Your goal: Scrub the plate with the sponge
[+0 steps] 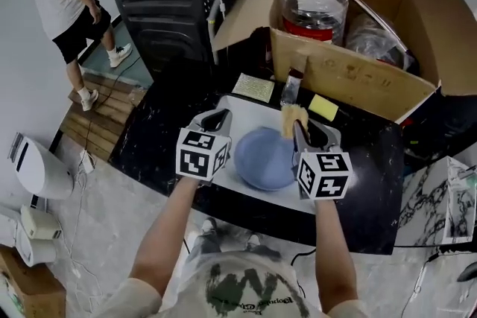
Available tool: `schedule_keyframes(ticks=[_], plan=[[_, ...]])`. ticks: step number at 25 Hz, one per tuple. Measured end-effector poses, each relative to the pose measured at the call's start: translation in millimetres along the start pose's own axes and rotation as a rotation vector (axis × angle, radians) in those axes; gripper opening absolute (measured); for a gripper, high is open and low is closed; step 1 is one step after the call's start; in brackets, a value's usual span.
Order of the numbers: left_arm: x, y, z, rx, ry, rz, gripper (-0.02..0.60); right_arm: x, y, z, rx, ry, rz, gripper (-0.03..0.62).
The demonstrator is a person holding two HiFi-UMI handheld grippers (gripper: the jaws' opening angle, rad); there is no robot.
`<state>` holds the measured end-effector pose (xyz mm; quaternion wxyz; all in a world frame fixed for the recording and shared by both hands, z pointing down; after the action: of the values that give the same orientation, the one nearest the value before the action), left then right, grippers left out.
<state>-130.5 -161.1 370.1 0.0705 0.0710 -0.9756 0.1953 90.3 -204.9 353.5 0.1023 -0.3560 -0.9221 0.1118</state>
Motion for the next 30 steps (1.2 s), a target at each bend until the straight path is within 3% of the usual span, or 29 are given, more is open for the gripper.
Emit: schedule_keyframes(ticks=[10,16,22,30], plan=[[13.1,-49.5,8.0,0.031,-0.053,-0.193,0.003,3.0,-13.5,-2.0,0.039,-0.051,-0.172,0.069],[18.9,-65.7,11.6,0.037,-0.062,-0.266,0.003,9.3,-18.5,-6.4,0.057,-0.075,-0.232,0.069],[24.5,-71.8,5.6,0.066,-0.054,-0.304,0.003,15.7,-24.3,-10.7,0.08,-0.074,-0.244,0.069],[31.0,-74.2,-9.4,0.094,-0.059,-0.311,0.003,31.0,-40.1,-30.7,0.131,-0.102,-0.186,0.069]])
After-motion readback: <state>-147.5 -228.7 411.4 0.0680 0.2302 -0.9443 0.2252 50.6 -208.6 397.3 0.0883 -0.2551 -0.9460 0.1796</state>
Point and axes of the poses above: the fingertips, and each gripper's own axes: y backward along the fingers, x to its left, z out of its top, the point moved 6 cm from there along y, backward along the fingers, and after that the axes turned 9 degrees about y, right-handed, at the moved point
